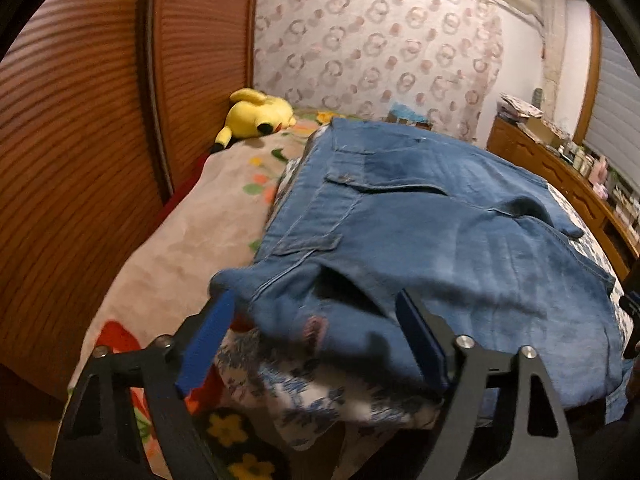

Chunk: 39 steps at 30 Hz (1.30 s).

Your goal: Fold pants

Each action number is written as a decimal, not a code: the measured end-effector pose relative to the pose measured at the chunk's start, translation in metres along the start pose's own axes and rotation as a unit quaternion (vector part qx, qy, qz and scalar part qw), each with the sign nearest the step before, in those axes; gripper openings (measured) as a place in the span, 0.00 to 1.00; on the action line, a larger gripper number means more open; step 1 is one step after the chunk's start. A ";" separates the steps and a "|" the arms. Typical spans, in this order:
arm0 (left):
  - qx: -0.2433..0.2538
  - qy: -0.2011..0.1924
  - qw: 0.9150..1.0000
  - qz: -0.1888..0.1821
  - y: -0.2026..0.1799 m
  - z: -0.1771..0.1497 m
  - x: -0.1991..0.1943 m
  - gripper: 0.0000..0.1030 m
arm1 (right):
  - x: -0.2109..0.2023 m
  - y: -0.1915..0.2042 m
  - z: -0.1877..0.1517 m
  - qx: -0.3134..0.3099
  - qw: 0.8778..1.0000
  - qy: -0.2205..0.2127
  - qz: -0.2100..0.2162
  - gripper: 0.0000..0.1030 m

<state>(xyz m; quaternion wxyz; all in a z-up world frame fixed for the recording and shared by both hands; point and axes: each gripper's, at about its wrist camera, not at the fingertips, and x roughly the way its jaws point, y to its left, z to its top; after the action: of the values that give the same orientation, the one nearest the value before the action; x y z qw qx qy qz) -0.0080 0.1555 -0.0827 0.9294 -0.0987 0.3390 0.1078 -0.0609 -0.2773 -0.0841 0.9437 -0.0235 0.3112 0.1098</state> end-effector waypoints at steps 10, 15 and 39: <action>-0.047 0.028 0.998 -0.017 0.015 -0.013 0.020 0.63 | -0.008 -0.004 -0.011 -0.001 1.000 0.016 -0.003 0.97; -0.055 0.026 0.998 -0.011 0.018 -0.012 0.022 0.39 | -0.007 -0.007 -0.009 0.000 1.000 0.026 -0.002 0.97; 0.093 -0.134 0.984 -0.076 -0.085 0.131 -0.013 0.06 | -0.014 0.015 0.040 -0.021 0.998 -0.019 0.053 0.97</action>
<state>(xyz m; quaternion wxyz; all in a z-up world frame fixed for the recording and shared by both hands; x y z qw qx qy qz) 0.0847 0.1057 0.0338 0.9769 -0.0223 0.2118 0.0172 -0.0521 -0.2608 -0.0427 0.9417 -0.0247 0.2913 0.1664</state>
